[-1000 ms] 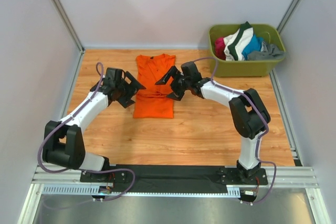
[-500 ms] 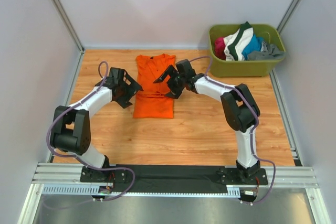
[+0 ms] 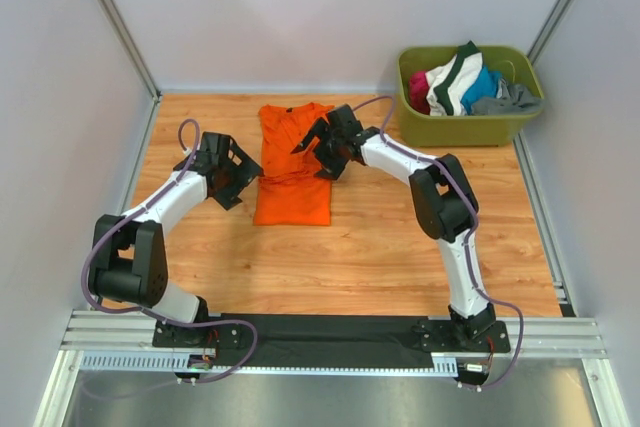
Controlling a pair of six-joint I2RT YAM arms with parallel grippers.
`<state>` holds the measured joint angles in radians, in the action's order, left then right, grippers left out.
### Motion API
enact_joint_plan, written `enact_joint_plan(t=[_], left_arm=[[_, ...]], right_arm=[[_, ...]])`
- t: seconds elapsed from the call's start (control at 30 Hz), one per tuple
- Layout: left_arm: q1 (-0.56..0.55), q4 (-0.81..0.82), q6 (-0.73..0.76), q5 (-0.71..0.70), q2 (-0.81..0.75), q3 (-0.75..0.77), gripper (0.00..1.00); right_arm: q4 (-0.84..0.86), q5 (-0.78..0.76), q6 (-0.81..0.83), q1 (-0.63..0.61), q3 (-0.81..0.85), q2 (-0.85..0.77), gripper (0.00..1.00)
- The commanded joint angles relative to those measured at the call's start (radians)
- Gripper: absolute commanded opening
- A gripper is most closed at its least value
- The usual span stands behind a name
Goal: Fold and stack the t-shirts
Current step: Fold the tshirt
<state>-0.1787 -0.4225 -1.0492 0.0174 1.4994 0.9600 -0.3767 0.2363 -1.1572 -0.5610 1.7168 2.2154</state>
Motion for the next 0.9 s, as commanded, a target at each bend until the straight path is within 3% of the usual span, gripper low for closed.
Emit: enact_joint_plan(t=[0.0,0.3,0.5,0.67,0.87], left_arm=[[0.004,0.013,0.026,-0.016,-0.019,-0.010,0.99],[0.004,0.063,0.063,0.015,-0.011,-0.007,0.99],[0.001,0.093,0.237,0.090,0.008,0.063,0.98],[-0.027,0.171,0.261,0.182,-0.001,0.111,0.85],[-0.157,0.235,0.282,0.211,0.116,0.264,0.73]], right_arm=[[-0.024,-0.045,0.034,0.018,0.087,0.032,1.00],[-0.018,-0.028,0.060,0.058,0.250,0.112,1.00],[-0.145,-0.051,0.299,0.078,0.392,0.023,1.00],[-0.169,-0.138,0.450,0.079,0.241,-0.213,1.00],[-0.217,-0.181,0.455,0.148,-0.043,-0.442,1.00]])
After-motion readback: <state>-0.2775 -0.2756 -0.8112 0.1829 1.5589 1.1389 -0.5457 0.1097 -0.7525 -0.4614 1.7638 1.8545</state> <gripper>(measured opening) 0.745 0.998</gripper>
